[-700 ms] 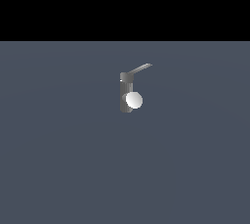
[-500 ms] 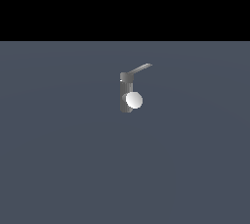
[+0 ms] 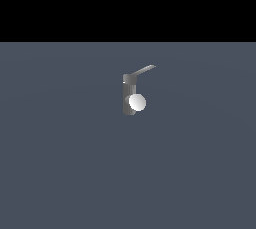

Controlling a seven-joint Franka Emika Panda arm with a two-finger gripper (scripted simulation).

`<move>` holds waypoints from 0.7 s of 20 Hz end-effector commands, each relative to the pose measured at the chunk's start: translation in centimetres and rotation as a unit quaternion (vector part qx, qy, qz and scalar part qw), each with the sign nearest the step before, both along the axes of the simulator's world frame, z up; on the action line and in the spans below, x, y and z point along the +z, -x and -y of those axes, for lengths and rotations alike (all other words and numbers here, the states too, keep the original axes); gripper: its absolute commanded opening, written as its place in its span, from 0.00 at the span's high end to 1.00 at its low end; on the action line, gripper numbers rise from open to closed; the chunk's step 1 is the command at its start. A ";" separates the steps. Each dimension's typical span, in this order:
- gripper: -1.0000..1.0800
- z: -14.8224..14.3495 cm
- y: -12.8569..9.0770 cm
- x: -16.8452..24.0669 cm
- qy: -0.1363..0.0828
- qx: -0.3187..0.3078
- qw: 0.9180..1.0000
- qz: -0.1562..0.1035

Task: Turn on the faucet by rotating a designated handle.

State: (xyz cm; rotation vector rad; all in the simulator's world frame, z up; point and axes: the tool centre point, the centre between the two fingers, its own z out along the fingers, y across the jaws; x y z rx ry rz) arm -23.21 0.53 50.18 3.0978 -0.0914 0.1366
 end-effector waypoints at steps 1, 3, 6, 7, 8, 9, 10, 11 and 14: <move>1.00 -0.4 -0.9 -0.8 -0.001 -0.018 1.000 -0.001; 1.00 -0.8 -1.8 -1.6 -0.003 -0.036 0.999 -0.001; 1.00 -1.4 -3.3 -3.0 -0.005 -0.066 0.998 -0.002; 1.00 -1.6 -3.9 -3.5 -0.006 -0.078 0.997 -0.003; 1.00 -1.8 -4.5 -4.0 -0.007 -0.089 0.996 -0.003; 1.00 -2.0 -5.2 -4.5 -0.008 -0.101 0.995 -0.003; 1.00 -2.2 -5.8 -5.1 -0.009 -0.113 0.994 -0.004; 1.00 -2.3 -6.4 -5.6 -0.010 -0.124 0.992 -0.004; 1.00 -2.7 -8.3 -7.2 -0.013 -0.159 0.987 -0.005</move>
